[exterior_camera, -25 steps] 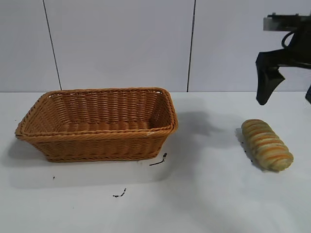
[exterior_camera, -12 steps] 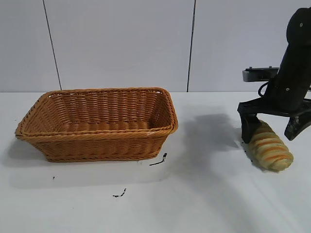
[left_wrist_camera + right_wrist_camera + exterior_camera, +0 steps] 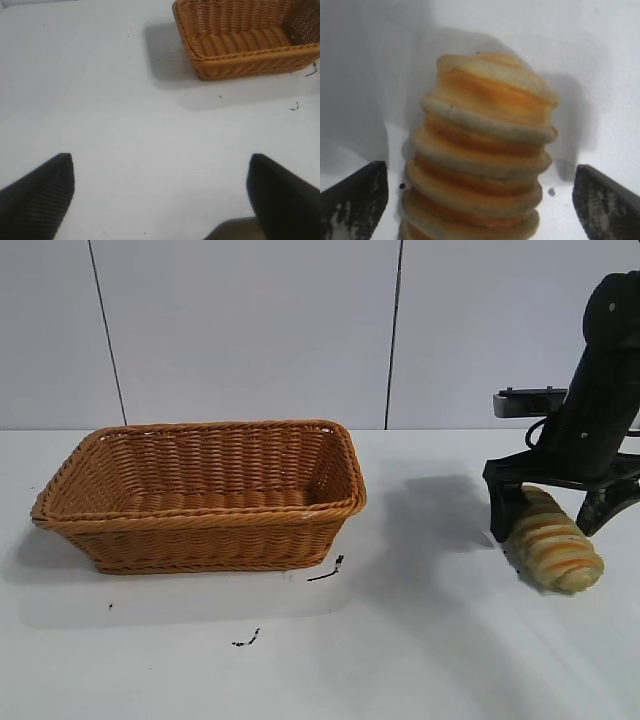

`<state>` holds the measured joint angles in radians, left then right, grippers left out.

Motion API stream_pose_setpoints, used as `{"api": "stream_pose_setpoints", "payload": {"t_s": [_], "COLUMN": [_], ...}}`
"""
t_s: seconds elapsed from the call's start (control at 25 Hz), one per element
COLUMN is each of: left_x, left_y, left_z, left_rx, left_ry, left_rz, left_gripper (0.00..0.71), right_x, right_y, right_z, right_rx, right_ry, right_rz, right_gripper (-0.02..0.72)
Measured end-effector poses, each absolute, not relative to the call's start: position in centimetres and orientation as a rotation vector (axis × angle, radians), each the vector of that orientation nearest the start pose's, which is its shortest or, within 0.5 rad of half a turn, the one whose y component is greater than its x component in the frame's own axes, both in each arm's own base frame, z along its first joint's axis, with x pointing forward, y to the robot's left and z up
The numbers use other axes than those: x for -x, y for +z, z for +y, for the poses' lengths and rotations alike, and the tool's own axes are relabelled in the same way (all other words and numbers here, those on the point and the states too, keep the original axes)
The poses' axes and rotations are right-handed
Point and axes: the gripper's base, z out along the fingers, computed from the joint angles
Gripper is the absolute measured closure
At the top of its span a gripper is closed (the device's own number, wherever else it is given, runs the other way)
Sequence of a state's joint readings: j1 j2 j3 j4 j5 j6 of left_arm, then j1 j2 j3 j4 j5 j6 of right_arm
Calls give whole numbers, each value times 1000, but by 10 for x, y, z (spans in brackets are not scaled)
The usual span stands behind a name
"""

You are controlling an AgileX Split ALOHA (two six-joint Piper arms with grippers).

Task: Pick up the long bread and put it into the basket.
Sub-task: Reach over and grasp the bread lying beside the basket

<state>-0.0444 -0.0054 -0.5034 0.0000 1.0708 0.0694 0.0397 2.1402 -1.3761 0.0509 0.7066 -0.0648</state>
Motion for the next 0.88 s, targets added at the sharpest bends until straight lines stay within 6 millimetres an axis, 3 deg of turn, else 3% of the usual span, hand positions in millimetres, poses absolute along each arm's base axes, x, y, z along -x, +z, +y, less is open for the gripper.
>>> {"api": "stream_pose_setpoints", "payload": {"t_s": [0.12, 0.36, 0.52, 0.64, 0.88], "left_x": [7, 7, 7, 7, 7], "left_y": [277, 277, 277, 277, 277], "left_z": [0, 0, 0, 0, 0], "left_rx": [-116, -116, -116, -116, -116], "left_ry": [16, 16, 16, 16, 16], "left_rz": [2042, 2042, 2042, 2042, 2042], "left_gripper": [14, 14, 14, 14, 14], "right_x": [-410, -409, -409, -412, -423], "right_y": [111, 111, 113, 130, 216], "right_z": [19, 20, 20, 20, 21], "right_rx": [105, 96, 96, 98, 111], "right_ry": [51, 62, 64, 67, 75], "right_rz": [2955, 2970, 2971, 2954, 2847], "right_gripper": [132, 479, 522, 526, 526]}}
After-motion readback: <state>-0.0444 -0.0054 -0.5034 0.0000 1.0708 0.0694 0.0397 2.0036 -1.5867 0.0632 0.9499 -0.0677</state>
